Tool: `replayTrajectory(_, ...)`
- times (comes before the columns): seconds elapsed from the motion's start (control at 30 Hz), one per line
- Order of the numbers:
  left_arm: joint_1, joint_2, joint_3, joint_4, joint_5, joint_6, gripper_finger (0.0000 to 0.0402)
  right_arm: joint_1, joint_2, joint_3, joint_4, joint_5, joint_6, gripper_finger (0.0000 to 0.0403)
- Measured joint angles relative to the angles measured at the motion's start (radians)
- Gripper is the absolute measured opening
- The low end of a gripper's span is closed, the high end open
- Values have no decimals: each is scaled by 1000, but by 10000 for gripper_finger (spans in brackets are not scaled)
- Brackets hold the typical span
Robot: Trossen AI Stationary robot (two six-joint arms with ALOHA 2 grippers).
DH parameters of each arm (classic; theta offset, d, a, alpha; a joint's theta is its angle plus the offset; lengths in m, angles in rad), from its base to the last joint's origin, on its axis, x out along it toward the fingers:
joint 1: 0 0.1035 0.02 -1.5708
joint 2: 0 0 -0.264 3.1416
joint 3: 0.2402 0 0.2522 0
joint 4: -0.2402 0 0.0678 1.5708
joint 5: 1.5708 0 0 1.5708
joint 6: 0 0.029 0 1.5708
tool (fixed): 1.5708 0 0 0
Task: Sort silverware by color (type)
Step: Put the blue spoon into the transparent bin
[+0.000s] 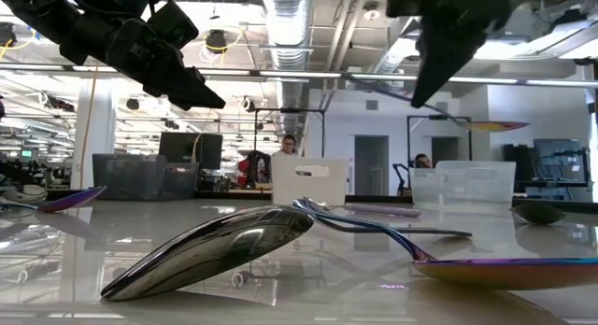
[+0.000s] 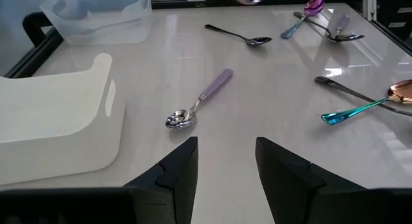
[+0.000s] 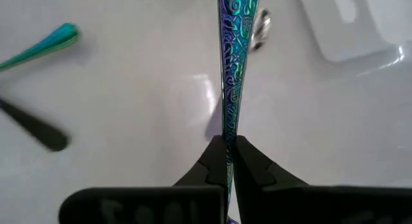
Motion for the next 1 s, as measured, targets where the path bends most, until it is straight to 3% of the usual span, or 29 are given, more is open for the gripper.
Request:
replayTrajectory(0.17,0,0,0,0,0,-11,142,-82,0,0,50,-5,-147,27)
replayTrajectory(0.43,0,0,0,-2,-1,-20,142,-173,-1,0,161,-9,-527,40)
replayTrajectory(0.83,0,0,0,-26,-2,-24,142,-196,-1,0,184,-6,-783,35)
replayTrajectory(1.0,0,0,0,-27,-3,-12,142,-197,-1,0,189,48,-872,30)
